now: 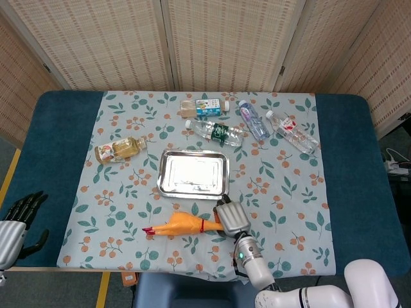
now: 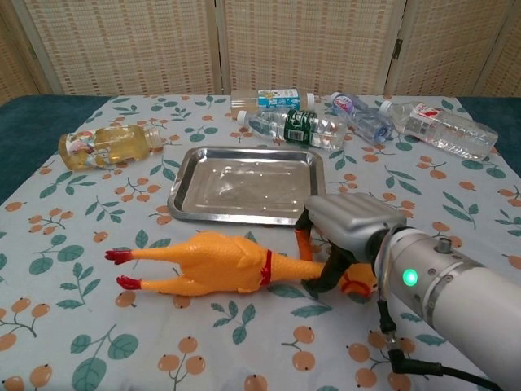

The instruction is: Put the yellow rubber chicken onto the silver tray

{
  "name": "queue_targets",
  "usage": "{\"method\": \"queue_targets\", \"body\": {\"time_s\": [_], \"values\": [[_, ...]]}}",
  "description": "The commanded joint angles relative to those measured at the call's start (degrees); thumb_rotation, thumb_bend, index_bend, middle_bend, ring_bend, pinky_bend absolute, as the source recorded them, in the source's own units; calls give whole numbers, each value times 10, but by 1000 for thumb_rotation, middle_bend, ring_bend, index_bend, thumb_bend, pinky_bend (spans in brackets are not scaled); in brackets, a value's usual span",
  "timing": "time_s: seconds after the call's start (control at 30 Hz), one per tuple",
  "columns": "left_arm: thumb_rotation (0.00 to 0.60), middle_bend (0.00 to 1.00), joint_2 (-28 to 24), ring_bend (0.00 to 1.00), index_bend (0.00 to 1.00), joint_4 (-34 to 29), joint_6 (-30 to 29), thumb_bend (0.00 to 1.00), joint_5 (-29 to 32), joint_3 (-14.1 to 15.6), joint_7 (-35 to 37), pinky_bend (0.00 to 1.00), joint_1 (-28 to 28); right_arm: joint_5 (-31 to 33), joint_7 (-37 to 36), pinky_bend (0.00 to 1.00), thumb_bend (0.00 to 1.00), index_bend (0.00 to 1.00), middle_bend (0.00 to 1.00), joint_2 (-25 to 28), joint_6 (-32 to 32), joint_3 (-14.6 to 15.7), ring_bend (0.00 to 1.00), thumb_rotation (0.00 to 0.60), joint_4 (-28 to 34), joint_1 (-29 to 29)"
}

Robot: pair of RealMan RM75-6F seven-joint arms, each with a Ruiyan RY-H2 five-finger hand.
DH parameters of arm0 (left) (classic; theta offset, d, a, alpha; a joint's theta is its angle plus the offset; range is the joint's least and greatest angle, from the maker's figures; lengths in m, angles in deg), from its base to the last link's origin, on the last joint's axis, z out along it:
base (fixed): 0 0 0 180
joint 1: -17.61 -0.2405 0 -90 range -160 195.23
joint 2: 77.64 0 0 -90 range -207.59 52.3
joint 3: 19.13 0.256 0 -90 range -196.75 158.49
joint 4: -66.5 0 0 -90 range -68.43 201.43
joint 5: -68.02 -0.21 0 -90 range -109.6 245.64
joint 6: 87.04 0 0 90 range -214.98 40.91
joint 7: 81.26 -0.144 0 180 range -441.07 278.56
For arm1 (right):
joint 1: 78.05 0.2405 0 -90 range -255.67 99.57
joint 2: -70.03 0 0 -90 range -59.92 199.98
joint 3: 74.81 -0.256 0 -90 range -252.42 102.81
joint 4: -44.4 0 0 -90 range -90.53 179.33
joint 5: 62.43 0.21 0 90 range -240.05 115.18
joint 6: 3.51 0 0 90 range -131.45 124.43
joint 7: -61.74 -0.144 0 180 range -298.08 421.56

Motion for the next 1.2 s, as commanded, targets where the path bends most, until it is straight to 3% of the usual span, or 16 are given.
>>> {"method": "queue_targets", "body": {"time_s": [0.03,0.27,0.53,0.73,0.9,1.0,1.2], "values": [[600,0,0,0,0,0,0,451,0,0,-1,94,0,-54,-42,873,327,844,489,11,-14,2,572,600,10,-10],[600,0,3,0,0,-2,4,451,2,0,-12,94,1,-108,-73,949,337,887,536,41,-31,-1,646,600,43,-19],[600,0,20,0,0,12,-16,452,-25,-1,-17,117,2,-173,-158,1000,374,937,619,76,-27,-9,823,600,57,-31],[600,72,39,77,0,37,-33,451,-89,17,77,242,20,-219,-269,1000,391,943,703,117,6,-20,948,600,72,-33],[600,86,54,88,0,48,-26,424,-119,25,127,287,40,-238,-310,1000,391,943,710,134,19,-24,959,600,75,-32],[600,21,53,17,0,5,45,389,-135,29,199,255,101,-239,-330,1000,391,943,711,142,25,-31,959,600,80,-32],[600,0,13,0,0,-99,226,349,-55,8,188,113,195,-214,-323,1000,391,943,711,141,42,-46,959,600,80,-20]]}}
